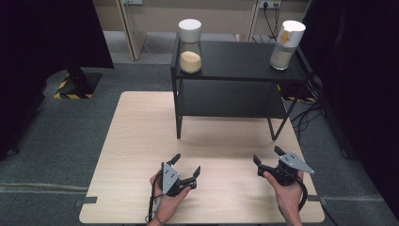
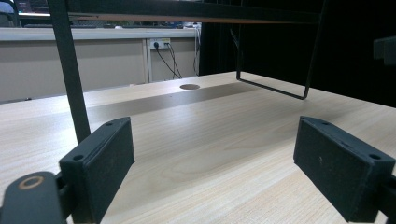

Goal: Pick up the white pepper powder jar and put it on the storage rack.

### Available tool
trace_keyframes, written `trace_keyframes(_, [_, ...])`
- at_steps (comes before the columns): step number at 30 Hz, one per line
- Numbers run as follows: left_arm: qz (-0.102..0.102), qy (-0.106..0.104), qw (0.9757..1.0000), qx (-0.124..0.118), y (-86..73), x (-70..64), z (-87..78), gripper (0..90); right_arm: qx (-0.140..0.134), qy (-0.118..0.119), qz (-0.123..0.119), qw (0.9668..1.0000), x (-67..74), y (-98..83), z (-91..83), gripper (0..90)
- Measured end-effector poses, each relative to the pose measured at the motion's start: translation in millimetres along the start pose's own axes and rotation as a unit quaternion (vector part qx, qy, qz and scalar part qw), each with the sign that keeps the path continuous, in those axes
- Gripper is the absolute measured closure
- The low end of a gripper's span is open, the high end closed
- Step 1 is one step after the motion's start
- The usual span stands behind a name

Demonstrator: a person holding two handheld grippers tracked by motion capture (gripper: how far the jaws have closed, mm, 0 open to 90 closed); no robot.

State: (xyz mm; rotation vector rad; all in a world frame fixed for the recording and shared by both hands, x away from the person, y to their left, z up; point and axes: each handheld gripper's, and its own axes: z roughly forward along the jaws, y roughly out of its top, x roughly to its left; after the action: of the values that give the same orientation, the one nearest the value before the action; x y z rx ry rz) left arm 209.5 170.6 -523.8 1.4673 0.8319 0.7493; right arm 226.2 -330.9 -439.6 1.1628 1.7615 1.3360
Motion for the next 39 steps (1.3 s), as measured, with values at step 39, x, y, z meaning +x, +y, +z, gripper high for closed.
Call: trace_keyframes(39, [0.001, 0.0, 1.0, 0.001, 0.4, 0.0, 0.3, 11.8, 0.02, -0.001, 0.005, 0.9998, 3.9, -37.9, 1.5, 6.8])
